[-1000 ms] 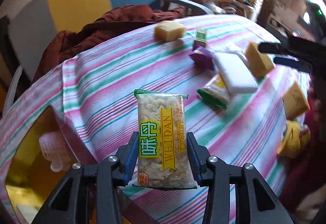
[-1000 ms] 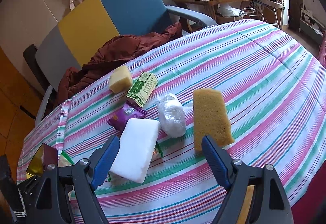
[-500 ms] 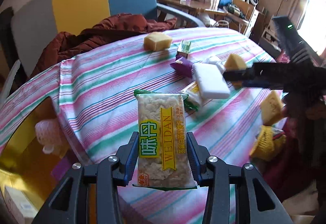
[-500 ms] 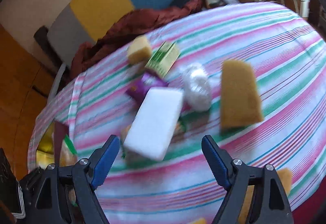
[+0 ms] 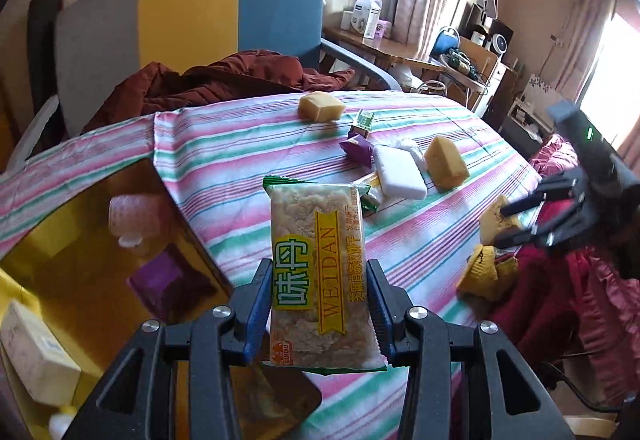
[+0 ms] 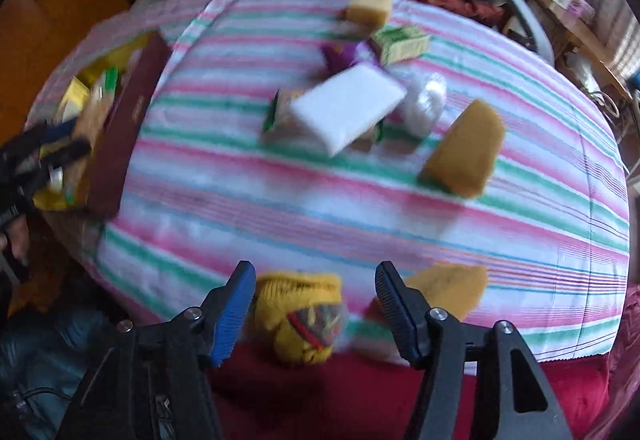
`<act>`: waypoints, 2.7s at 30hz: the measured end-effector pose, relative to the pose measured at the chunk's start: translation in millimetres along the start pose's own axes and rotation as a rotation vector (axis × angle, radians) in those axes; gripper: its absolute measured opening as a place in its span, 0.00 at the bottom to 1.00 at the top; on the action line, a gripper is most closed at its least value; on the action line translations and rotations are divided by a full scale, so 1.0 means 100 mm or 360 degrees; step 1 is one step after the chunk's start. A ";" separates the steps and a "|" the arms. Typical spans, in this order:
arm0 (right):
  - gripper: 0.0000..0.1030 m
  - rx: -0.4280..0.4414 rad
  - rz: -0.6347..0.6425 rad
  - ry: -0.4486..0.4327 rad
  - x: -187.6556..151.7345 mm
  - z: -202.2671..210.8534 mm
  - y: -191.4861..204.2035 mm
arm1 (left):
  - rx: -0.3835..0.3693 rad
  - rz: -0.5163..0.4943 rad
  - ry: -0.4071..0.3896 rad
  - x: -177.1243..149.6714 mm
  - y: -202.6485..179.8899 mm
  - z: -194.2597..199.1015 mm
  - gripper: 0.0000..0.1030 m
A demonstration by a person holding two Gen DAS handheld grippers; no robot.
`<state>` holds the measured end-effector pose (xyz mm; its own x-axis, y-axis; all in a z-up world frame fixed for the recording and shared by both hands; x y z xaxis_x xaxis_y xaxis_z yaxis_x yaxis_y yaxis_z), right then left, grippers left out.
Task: Organize objects
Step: 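Carry the snack bag toward the tray with the left gripper while the right gripper grasps the yellow sock, then release the snack bag and yellow sock into the gold tray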
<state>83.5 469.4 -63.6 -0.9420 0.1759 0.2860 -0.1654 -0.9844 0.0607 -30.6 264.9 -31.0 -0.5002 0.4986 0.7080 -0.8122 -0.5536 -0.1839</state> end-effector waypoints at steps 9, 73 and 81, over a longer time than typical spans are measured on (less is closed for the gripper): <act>0.41 -0.0292 0.0269 0.0279 -0.27 -0.51 0.30 | 0.0050 0.0126 -0.0046 -0.21 0.23 0.31 0.44; 0.81 0.0396 0.0251 -0.0565 0.69 -0.24 2.74 | 0.0760 0.0704 -0.0271 -0.74 1.74 1.30 0.84; 0.82 0.0308 0.0213 -0.0625 0.64 -0.17 2.62 | 0.0781 0.0632 -0.0268 -0.76 1.58 1.33 0.87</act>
<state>-25.5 222.7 -45.7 -0.7629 0.0746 0.6422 0.0431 -0.9852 0.1656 -80.9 51.2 -22.9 -0.6476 0.1044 0.7548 -0.3241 -0.9342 -0.1489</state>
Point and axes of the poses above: each gripper's, at about its wrist camera, not at the fingertips, and z roughly against the way its jaws point, y to its left, x to its top, the point moved 4 cm from there along -z, roughly the way its jaws point, and after that the axes turned 4 degrees about -y, right-handed, at the moved point
